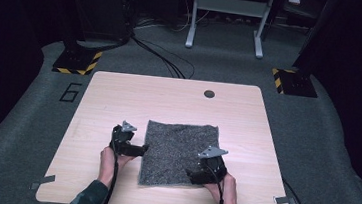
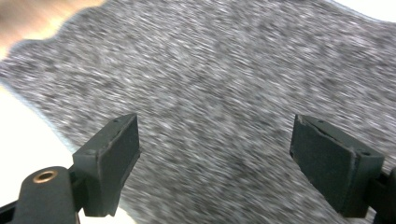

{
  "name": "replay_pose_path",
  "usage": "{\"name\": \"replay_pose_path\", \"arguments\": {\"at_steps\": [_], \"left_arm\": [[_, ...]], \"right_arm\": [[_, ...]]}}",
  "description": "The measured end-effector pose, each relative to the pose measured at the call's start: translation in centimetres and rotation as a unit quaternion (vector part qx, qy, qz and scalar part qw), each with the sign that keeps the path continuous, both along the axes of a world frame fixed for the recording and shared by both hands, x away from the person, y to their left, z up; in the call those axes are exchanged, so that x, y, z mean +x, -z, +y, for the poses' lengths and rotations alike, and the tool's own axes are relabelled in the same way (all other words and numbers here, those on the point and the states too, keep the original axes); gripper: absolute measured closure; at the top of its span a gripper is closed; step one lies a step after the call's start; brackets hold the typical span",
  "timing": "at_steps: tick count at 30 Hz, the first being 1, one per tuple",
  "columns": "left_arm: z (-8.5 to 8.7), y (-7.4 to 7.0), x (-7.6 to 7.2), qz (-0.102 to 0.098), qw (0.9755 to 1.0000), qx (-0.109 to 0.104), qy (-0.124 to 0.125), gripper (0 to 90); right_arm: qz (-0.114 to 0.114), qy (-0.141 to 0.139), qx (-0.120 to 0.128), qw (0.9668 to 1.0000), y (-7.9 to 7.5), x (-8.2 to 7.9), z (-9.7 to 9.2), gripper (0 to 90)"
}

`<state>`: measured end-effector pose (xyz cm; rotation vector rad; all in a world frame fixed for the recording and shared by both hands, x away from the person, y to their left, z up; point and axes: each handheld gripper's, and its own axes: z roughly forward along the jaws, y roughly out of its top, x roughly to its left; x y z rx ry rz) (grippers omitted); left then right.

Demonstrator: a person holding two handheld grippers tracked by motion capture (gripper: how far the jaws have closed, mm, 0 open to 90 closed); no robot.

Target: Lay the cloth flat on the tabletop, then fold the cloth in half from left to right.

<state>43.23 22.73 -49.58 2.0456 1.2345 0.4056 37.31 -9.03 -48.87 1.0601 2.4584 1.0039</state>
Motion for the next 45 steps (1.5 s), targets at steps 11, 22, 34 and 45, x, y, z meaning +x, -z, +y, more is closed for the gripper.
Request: {"name": "replay_pose_path", "arguments": {"at_steps": [11,22,34,45], "left_arm": [[-0.6,-0.2,3.1,0.0,1.0,0.004,0.005,15.6],[-0.5,0.0,4.9,0.004,1.0,-0.003,-0.006,15.7],[-0.5,0.5,6.9,0.007,0.9999,0.003,-0.014,16.6],[-1.5,1.4,8.2,0.016,0.9997,0.008,-0.014,18.6]], "right_arm": [[0.01,-0.032,0.011,0.9994,0.2,-1.0,3.6,16.2],[0.016,-0.048,0.018,0.9986,-0.1,-1.3,5.9,16.7],[0.013,-0.076,0.026,0.9967,0.1,-2.0,9.1,17.5],[0.025,-0.1,0.018,0.9945,0.8,-2.8,11.3,18.7]]}}
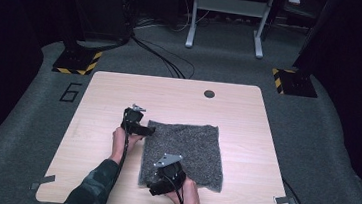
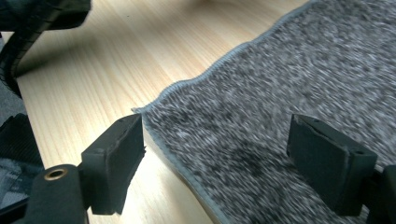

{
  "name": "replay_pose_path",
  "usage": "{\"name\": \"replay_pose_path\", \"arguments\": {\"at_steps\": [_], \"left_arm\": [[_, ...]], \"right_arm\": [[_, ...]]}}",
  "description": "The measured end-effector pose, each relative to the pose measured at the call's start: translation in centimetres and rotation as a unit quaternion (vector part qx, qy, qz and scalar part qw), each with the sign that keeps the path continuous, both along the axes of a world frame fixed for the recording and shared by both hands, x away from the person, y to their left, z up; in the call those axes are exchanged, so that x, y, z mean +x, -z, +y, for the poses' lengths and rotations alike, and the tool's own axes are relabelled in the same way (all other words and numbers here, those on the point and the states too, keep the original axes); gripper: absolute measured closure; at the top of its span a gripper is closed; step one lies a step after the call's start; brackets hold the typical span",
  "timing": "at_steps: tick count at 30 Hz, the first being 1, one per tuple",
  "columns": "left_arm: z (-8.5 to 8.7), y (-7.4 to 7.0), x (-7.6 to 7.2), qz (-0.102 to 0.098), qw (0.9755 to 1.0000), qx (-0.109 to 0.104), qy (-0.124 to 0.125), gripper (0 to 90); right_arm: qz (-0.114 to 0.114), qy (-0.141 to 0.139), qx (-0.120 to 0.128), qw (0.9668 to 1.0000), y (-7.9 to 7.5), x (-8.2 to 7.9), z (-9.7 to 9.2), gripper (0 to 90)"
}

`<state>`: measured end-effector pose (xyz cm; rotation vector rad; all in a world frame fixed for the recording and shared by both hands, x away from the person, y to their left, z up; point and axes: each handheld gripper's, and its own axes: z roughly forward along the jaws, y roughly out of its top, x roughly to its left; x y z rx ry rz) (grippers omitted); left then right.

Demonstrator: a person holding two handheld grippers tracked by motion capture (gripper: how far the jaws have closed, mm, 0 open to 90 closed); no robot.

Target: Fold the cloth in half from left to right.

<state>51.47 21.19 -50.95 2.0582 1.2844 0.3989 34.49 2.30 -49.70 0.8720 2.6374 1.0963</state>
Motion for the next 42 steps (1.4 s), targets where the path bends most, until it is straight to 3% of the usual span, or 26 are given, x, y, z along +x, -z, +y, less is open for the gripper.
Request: {"name": "replay_pose_path", "arguments": {"at_steps": [5,6,8,12,17,18,20,24,31,35,42], "left_arm": [[-0.5,0.3,0.5,-0.003,1.0,0.009,-0.002,21.4],[-0.6,0.4,0.6,-0.004,1.0,0.009,-0.002,21.9],[-0.7,0.4,0.6,-0.004,0.9999,0.01,-0.002,23.2],[-0.9,0.5,0.7,-0.008,0.9999,0.01,-0.004,30.5],[-0.9,0.4,0.7,-0.007,0.9999,0.011,-0.002,39.6],[-0.9,0.4,0.7,-0.008,0.9999,0.013,-0.005,41.3],[-0.9,0.5,0.6,-0.013,0.9998,0.01,-0.009,44.6],[-1.2,0.5,0.4,-0.018,0.9996,0.018,-0.012,51.9],[-1.8,0.6,0.1,-0.03,0.9992,0.023,-0.012,72.0],[-1.9,0.8,0.0,-0.036,0.9992,0.014,-0.011,84.4],[-1.9,0.8,-0.2,-0.034,0.9991,0.007,-0.025,87.5]], "right_arm": [[-0.012,-0.009,-0.002,0.9999,0.5,-0.1,1.4,20.6],[-0.002,-0.011,-0.01,0.9999,0.4,-0.2,1.6,21.1],[-0.005,-0.013,-0.007,0.9999,0.6,-0.3,2.1,22.3],[-0.009,-0.018,-0.015,0.9997,1.0,-0.6,3.1,26.9],[-0.025,-0.014,-0.027,0.9992,1.8,-0.6,3.8,41.5],[-0.021,0.003,-0.022,0.9995,1.9,-0.8,4.0,44.7],[-0.021,0.011,-0.02,0.9995,2.1,-0.8,3.9,50.5],[-0.039,0.024,-0.015,0.9988,2.3,-0.9,3.8,60.6],[-0.053,0.037,-0.018,0.9978,2.3,-2.0,4.4,82.9],[-0.059,0.039,-0.016,0.9974,2.4,-2.0,4.3,86.3],[-0.047,0.05,-0.002,0.9976,2.4,-2.5,3.8,87.2]]}}
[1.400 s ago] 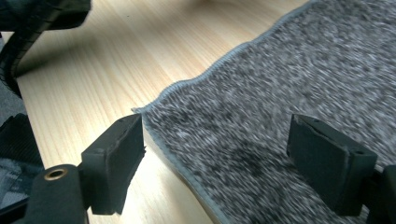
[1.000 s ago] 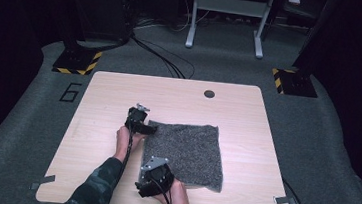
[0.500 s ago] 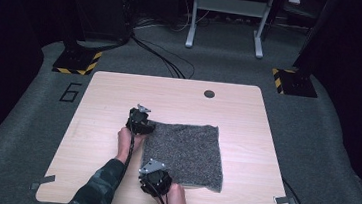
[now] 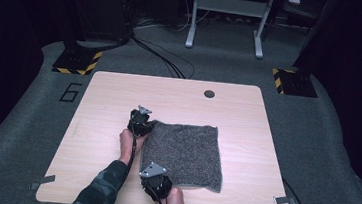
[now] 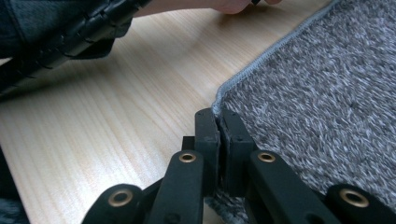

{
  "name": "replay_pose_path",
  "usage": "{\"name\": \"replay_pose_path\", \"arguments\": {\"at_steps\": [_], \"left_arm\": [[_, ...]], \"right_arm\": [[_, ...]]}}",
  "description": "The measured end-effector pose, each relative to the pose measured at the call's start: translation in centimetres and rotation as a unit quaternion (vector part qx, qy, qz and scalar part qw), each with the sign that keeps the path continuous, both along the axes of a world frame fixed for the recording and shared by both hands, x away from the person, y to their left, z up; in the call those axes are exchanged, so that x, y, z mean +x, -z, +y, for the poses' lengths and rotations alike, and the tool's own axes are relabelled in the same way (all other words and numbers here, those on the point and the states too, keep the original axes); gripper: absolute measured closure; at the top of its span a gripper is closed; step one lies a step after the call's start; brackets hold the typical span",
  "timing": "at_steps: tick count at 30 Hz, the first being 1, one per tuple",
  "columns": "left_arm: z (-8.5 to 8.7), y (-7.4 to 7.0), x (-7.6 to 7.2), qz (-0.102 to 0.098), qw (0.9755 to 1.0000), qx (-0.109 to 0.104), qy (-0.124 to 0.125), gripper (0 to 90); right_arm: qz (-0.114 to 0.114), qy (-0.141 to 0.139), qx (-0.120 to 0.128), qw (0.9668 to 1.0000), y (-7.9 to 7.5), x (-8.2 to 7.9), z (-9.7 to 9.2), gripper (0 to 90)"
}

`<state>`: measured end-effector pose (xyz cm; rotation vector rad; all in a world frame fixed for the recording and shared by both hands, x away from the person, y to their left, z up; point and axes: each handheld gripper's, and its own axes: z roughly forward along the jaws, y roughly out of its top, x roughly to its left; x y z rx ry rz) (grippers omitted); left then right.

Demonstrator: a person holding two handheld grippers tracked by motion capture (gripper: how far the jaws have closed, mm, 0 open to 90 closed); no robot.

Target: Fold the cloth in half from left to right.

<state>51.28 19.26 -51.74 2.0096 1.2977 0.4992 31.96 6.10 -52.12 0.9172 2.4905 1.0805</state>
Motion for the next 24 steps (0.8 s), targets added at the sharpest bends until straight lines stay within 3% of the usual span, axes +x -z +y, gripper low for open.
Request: {"name": "replay_pose_path", "arguments": {"at_steps": [4,5,13,19,24], "left_arm": [[0.1,-0.3,-0.1,0.0,0.9999,-0.005,-0.009,87.6],[0.1,-0.4,-0.1,0.0,0.9999,-0.005,-0.011,87.6],[0.2,-1.3,-0.3,-0.001,0.9996,-0.004,-0.029,87.7],[0.4,-3.0,-0.1,0.002,0.9994,0.001,-0.033,87.8],[1.3,-5.3,0.1,-0.005,0.9992,0.01,-0.038,87.8]], "right_arm": [[-0.01,-0.002,0.002,0.9999,-0.1,-0.2,-0.4,87.3],[-0.005,0.009,0.011,0.9999,-0.3,-0.4,-0.4,87.3],[-0.029,0.015,0.037,0.9988,-1.7,-0.9,-1.2,87.4],[-0.043,0.02,0.049,0.9977,-2.9,-1.0,-1.2,87.5],[-0.062,0.02,0.07,0.9955,-4.4,-1.0,-1.1,87.6]]}}
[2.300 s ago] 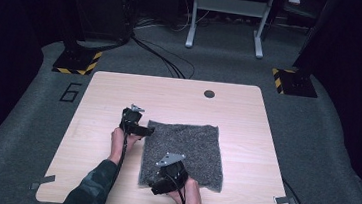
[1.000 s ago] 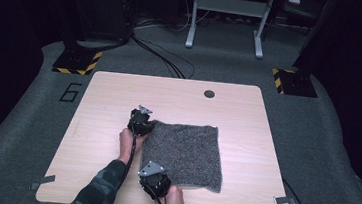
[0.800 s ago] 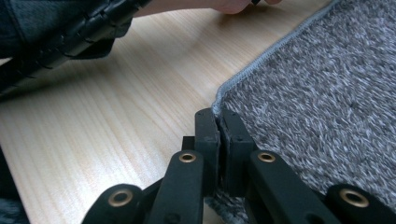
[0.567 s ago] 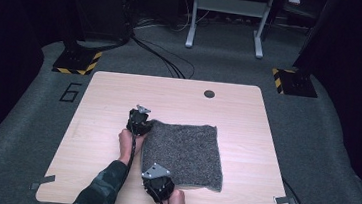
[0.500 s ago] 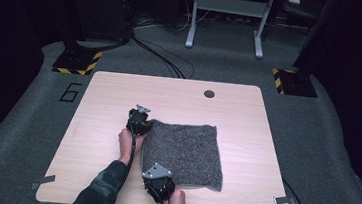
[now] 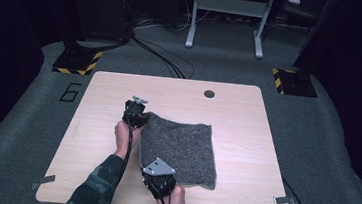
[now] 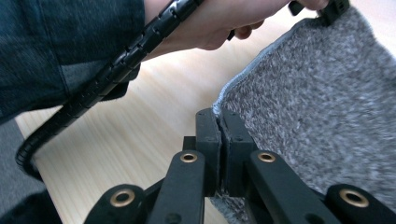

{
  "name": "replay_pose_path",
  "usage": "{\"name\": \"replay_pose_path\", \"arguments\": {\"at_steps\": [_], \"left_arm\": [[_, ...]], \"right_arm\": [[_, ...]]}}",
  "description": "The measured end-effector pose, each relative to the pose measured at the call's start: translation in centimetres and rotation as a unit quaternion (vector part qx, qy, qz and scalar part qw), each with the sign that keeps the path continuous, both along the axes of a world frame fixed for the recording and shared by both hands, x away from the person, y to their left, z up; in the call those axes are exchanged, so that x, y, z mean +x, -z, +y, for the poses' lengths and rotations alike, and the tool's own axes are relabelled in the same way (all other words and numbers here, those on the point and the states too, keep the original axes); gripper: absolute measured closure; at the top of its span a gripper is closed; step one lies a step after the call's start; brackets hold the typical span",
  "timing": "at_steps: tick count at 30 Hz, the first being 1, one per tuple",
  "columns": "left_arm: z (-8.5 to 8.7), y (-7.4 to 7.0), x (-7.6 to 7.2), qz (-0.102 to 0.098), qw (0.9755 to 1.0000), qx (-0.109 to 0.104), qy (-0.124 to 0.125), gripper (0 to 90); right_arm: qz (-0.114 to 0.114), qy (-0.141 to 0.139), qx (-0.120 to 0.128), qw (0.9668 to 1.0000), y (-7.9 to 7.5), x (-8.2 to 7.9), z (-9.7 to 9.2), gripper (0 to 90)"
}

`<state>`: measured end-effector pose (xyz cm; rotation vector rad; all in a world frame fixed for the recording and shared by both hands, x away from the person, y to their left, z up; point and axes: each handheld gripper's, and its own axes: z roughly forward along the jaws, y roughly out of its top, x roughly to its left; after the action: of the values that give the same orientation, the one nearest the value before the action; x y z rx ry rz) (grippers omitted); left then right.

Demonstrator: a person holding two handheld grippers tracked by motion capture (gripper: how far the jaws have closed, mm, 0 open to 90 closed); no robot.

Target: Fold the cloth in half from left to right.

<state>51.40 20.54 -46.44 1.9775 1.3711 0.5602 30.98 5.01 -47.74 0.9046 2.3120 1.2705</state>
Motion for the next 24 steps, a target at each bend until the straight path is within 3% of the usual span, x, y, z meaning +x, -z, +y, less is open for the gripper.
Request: {"name": "replay_pose_path", "arguments": {"at_steps": [6,10,18,24], "left_arm": [[1.5,-4.0,0.0,-0.023,0.9995,0.023,-0.003,87.8],[1.1,-5.3,0.0,-0.032,0.9991,0.029,0.003,87.7],[-1.7,-5.3,0.3,-0.044,0.9985,0.024,0.024,87.5],[-3.2,-4.6,0.7,-0.04,0.9981,0.027,0.039,87.4]], "right_arm": [[-0.031,-0.001,0.042,0.9986,-3.0,0.2,0.7,87.7],[-0.043,0.001,0.054,0.9976,-4.1,-0.2,0.5,87.6],[-0.042,0.013,0.054,0.9976,-3.9,-0.6,-1.0,87.6],[-0.04,0.027,0.042,0.9979,-3.3,-0.7,-2.6,87.5]]}}
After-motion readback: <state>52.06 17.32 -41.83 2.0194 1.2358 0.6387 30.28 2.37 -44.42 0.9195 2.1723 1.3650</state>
